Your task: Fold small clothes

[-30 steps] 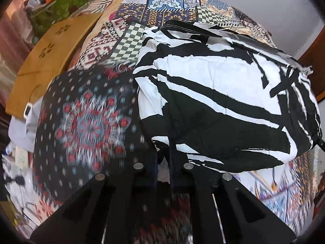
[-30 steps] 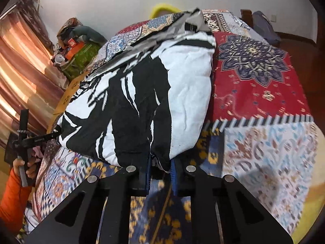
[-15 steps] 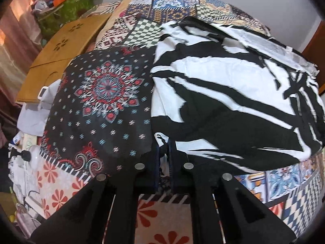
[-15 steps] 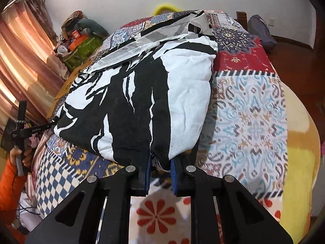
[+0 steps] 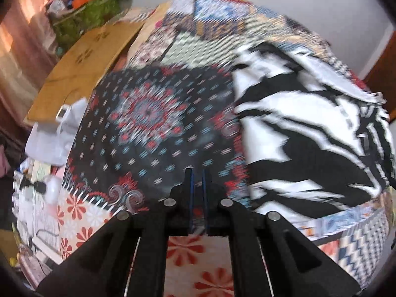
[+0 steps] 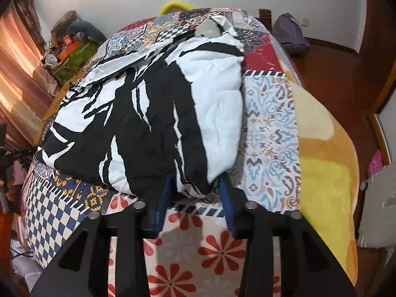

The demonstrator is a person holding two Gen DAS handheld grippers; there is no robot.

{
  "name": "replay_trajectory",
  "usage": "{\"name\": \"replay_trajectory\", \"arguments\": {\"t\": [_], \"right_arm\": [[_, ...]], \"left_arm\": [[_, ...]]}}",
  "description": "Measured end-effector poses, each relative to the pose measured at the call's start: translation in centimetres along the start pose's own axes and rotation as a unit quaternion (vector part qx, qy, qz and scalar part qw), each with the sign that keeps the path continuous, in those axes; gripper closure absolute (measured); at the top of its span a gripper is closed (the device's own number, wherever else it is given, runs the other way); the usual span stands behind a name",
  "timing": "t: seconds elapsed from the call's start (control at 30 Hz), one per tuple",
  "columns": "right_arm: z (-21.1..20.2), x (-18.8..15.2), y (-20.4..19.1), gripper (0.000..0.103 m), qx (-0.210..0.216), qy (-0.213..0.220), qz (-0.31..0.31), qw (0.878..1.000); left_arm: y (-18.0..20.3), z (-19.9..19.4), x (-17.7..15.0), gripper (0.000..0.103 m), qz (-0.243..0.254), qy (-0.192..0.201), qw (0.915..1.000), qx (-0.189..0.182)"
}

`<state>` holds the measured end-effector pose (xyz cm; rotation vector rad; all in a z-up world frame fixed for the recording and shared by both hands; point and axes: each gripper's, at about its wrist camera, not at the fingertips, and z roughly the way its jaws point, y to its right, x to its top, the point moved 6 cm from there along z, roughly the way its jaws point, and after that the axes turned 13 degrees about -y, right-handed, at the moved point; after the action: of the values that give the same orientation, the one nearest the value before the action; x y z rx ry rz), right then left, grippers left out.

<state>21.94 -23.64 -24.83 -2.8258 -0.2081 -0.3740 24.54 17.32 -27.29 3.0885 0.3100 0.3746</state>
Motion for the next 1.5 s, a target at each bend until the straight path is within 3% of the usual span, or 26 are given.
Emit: {"name": "replay_trajectory", "arguments": {"t": [0.1, 0.23, 0.37, 0.5, 0.67, 0.73, 0.83, 0.97, 1.17, 1.23, 1.33, 1.5], "right_arm": [[-1.3, 0.2, 1.1, 0.066, 0.002, 0.021, 0.017, 1.0], [-2.4, 0.5, 3.3, 0.066, -0.007, 0.051, 0.043, 0.998], [-1.2, 0.3, 3.7, 0.066, 0.007, 0.03, 0.052, 0.998], [0.3, 0.5, 2.6, 0.066, 0.02, 0.018, 0.037, 0.999], [2.1, 0.7, 1.6, 0.066, 0.051, 0.005, 0.033, 0.998], [2.4, 0.7, 1.0, 0.089, 0.065, 0.01, 0.023, 0.998], [2.1, 0.5, 0.7, 0.093, 0.052, 0.02, 0.012, 0.998], [1.1, 0.2, 1.5, 0.095, 0.022, 0.034, 0.008, 0.999], [0.1, -0.6, 4.4, 0.098, 0.006, 0.039, 0.034, 0.999], [-0.1, -1.0, 6.0, 0.102, -0.053, 0.041, 0.046, 0.997], [-1.0, -1.6, 8.0, 0.102, -0.035, 0.033, 0.078, 0.996], [-4.4, -0.4, 6.5, 0.101, -0.03, 0.07, 0.05, 0.996]], "left_arm": [[2.6, -1.1, 0.7, 0.078, 0.024, 0.011, 0.9996, -0.013], [5.8, -0.1, 1.3, 0.066, 0.053, 0.003, 0.9986, -0.008], [6.8, 2.4, 1.0, 0.065, 0.054, -0.029, 0.9981, 0.002], [6.5, 2.9, 0.9, 0.047, 0.059, -0.018, 0.9975, 0.035], [5.7, 3.2, 0.8, 0.044, 0.051, -0.022, 0.998, 0.03], [5.8, 3.2, 0.7, 0.044, 0.052, -0.018, 0.9979, 0.035], [6.1, 3.3, 0.5, 0.044, 0.059, -0.008, 0.9968, 0.054], [6.4, 3.4, 0.4, 0.044, 0.068, 0.001, 0.9938, 0.088], [6.1, 3.7, 0.5, 0.043, 0.063, 0.0, 0.9937, 0.092], [5.6, 3.8, 0.7, 0.043, 0.056, 0.001, 0.9928, 0.106], [4.9, 3.8, 0.8, 0.044, 0.043, -0.002, 0.9959, 0.079], [4.4, 2.5, 1.4, 0.044, 0.037, -0.008, 0.9972, 0.064]]}}
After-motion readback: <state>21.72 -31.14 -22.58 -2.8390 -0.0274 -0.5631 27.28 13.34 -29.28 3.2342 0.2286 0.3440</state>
